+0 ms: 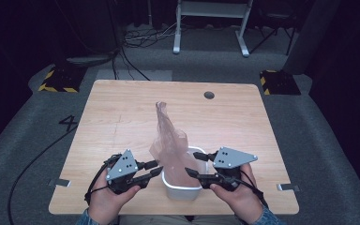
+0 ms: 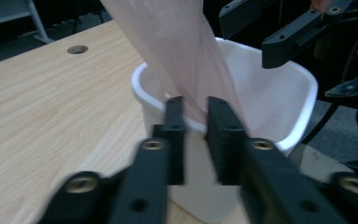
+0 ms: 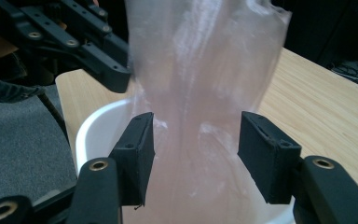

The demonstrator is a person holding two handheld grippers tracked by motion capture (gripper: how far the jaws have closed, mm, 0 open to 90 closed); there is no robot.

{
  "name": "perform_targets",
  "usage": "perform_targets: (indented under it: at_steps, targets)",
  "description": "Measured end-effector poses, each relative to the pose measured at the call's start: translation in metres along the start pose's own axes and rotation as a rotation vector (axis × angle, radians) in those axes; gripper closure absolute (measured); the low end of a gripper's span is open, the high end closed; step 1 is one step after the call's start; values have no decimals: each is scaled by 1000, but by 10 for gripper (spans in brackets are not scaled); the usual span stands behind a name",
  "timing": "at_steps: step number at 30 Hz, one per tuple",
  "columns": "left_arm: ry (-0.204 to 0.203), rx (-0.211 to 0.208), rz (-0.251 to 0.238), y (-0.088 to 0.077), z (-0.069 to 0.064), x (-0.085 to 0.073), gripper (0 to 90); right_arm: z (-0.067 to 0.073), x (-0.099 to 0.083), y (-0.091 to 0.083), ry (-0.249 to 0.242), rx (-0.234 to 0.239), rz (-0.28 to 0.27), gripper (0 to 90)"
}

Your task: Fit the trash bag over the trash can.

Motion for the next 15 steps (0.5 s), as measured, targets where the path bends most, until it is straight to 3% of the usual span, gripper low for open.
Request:
perform_targets:
  at_steps: [3, 8, 15]
  targets:
    - [15, 0, -10, -1, -2, 1, 876, 3, 4, 3, -10, 13, -2, 466]
    - [19, -8, -14, 0, -3, 2, 896, 10, 10, 8, -26, 35, -6, 474]
    - [45, -56, 2, 7, -13, 2, 894, 18, 25, 18, -49, 61, -25, 490]
Point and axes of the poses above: each handheld gripper's, and its own axes: y roughly forward along the jaws, x roughly out of its top, z roughly to its left, the point moved 5 cm from there along y, roughly forward along the jaws, and after that the axes turned 9 degrees about -y, right-handed, at the moved point
